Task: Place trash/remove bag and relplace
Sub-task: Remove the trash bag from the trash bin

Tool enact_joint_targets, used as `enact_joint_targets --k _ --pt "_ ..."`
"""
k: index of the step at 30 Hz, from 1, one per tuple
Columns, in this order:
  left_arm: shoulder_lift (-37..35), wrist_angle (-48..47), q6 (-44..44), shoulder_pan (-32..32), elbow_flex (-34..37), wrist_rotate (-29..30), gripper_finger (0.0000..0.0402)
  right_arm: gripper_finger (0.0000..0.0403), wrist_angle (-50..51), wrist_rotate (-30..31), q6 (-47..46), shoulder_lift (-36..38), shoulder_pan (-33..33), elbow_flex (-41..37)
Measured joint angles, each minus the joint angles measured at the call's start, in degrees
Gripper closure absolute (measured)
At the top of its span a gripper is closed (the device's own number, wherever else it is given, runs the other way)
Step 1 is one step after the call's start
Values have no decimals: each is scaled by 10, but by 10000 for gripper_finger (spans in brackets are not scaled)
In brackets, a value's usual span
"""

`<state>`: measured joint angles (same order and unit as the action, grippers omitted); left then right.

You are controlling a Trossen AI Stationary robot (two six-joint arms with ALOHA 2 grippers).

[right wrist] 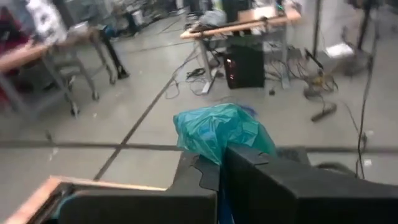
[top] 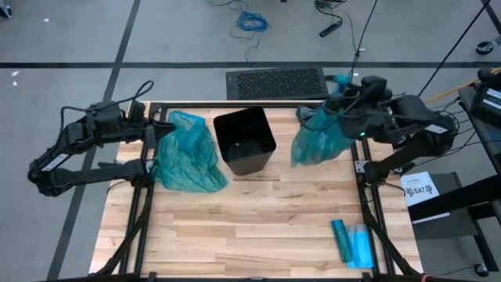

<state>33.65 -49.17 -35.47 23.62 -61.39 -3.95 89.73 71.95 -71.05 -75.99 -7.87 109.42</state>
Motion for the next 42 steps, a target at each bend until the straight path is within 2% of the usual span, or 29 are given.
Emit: enact_joint_targets --k 6,11,22,25,29,33,37,42 --pt "0 0 -3 0 0 0 288 403 -4 -16 -168 23 5 -158" --pt "0 2 -16 0 0 1 288 403 1 -95 -228 27 40 -249" --pt "0 -15 -17 0 0 1 288 403 -20 -234 -240 36 104 -386" --pt "0 -25 -17 0 0 2 288 403 -78 -273 -230 39 121 -434" --pt "1 -35 -17 0 0 13 288 403 -187 -330 -168 41 145 -489" --pt "1 -37 -17 0 0 18 288 403 -224 -334 -156 42 150 -499" --pt "1 -37 -17 0 0 28 288 403 -193 -341 -111 42 171 -499" --pt "1 -40 -17 0 0 41 288 403 -170 -362 -103 43 204 -499"
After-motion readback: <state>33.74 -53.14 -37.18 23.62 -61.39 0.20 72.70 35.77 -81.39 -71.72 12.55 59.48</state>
